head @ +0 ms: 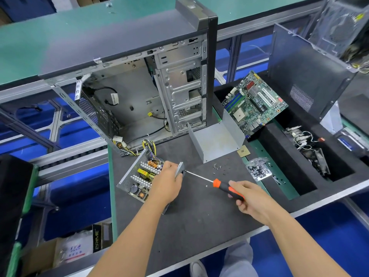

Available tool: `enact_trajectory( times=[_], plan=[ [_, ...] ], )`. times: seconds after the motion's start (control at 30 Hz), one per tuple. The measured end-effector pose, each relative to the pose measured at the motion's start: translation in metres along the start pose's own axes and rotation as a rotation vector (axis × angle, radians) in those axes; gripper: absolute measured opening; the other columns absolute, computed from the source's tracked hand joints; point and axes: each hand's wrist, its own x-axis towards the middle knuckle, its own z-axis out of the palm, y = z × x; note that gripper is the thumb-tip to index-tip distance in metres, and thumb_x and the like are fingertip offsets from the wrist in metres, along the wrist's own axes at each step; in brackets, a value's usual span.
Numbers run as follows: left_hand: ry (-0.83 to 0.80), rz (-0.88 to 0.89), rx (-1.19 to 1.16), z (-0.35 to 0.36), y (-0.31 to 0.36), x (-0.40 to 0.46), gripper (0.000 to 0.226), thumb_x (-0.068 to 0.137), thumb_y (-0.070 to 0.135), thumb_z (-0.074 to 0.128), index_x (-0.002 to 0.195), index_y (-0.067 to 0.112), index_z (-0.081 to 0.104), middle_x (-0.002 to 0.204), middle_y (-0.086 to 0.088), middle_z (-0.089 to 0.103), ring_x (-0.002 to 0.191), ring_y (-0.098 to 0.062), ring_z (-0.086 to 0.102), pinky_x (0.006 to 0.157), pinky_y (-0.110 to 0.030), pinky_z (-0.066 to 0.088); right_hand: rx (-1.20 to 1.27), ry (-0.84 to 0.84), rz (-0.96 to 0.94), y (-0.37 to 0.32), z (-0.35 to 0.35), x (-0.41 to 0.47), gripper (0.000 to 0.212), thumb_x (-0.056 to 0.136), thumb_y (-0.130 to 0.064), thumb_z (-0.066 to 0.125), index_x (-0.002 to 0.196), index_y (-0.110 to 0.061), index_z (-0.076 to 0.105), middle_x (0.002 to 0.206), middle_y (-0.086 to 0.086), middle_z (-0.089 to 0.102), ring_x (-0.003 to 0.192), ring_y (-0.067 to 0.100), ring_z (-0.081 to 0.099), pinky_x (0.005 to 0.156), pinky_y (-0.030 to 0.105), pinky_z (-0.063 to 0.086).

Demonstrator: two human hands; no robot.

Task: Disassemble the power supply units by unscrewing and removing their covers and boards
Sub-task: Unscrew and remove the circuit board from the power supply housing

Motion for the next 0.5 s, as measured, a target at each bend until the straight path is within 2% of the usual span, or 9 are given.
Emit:
enact_trajectory(
  times=[0.07,0.1,0.17,0.23,0.3,0.37,0.4,0.43,0.5],
  plan=[
    [-0.001,0.002,-0.002,0.000,0.000,-0.001,0.025,0.104,0.027,0.046,0.121,0.014,0.058,0.124,0.001,0.044,0.096,-0.029,0.062,0.088,-0.047,0.052,0.169,-0.021,-0.051,-0.002,-0.001,-0.001,0.042,0.083,-0.025,0.077,0.116,-0.005,0.060,0.095,0.013,0.059,0.054,0.013,0.046,0.050,0.023,0.038],
    [-0.001,0.003,0.000,0.000,0.000,0.000,0.025,0.104,0.028,0.046,0.121,0.015,0.058,0.124,0.001,0.043,0.096,-0.029,0.062,0.088,-0.046,0.052,0.211,-0.050,-0.028,-0.002,0.000,-0.003,0.047,0.081,-0.034,0.076,0.114,-0.005,0.061,0.096,0.015,0.062,0.054,0.013,0.047,0.050,0.023,0.039],
    [0.000,0.001,0.000,0.000,0.000,0.000,0.025,0.104,0.028,0.046,0.121,0.015,0.058,0.124,0.001,0.043,0.095,-0.029,0.062,0.088,-0.047,0.052,0.161,-0.067,0.078,-0.002,0.001,-0.005,0.064,0.086,-0.065,0.056,0.110,-0.006,0.064,0.093,0.023,0.070,0.047,0.013,0.045,0.043,0.022,0.036],
    [-0.001,-0.001,0.001,0.000,-0.001,0.000,0.025,0.104,0.028,0.046,0.121,0.015,0.058,0.124,0.002,0.043,0.094,-0.029,0.062,0.087,-0.047,0.052,0.042,-0.033,0.131,0.000,-0.002,-0.003,0.081,0.087,-0.078,0.035,0.104,-0.005,0.066,0.077,0.022,0.068,0.040,0.013,0.035,0.039,0.020,0.024],
    [-0.003,-0.002,0.003,0.000,-0.002,0.000,0.025,0.104,0.028,0.046,0.122,0.015,0.057,0.124,0.002,0.043,0.094,-0.029,0.062,0.087,-0.047,0.052,-0.011,-0.038,0.085,0.002,-0.002,-0.003,0.067,0.093,-0.067,0.044,0.102,-0.003,0.064,0.065,0.013,0.060,0.039,0.013,0.030,0.039,0.022,0.020],
    [-0.004,-0.002,0.003,0.001,-0.002,0.000,0.025,0.104,0.029,0.046,0.122,0.015,0.057,0.124,0.002,0.043,0.093,-0.029,0.062,0.087,-0.046,0.052,0.032,-0.043,0.002,0.005,-0.004,0.000,0.043,0.094,-0.045,0.062,0.115,-0.007,0.061,0.067,0.010,0.056,0.044,0.013,0.038,0.041,0.023,0.028],
    [-0.005,-0.003,0.003,0.001,-0.002,0.000,0.026,0.104,0.029,0.046,0.122,0.015,0.057,0.124,0.002,0.043,0.093,-0.029,0.062,0.087,-0.046,0.052,0.073,-0.049,-0.014,0.006,-0.004,0.000,0.041,0.091,-0.038,0.068,0.120,-0.010,0.060,0.069,0.009,0.056,0.048,0.014,0.042,0.043,0.024,0.033],
    [-0.006,-0.004,0.004,0.001,-0.001,0.000,0.026,0.104,0.029,0.046,0.122,0.015,0.057,0.125,0.002,0.043,0.093,-0.029,0.062,0.087,-0.046,0.052,0.119,-0.065,-0.003,0.008,-0.003,-0.001,0.045,0.087,-0.039,0.071,0.121,-0.011,0.059,0.070,0.009,0.055,0.051,0.014,0.045,0.045,0.025,0.038],
    [-0.005,-0.003,0.002,0.000,-0.001,0.001,0.025,0.104,0.028,0.046,0.122,0.014,0.057,0.125,0.002,0.043,0.093,-0.029,0.062,0.087,-0.046,0.053,0.198,-0.090,0.075,0.010,-0.001,-0.002,0.055,0.085,-0.059,0.063,0.111,-0.010,0.063,0.068,0.009,0.054,0.050,0.014,0.044,0.043,0.024,0.040]
  ],
)
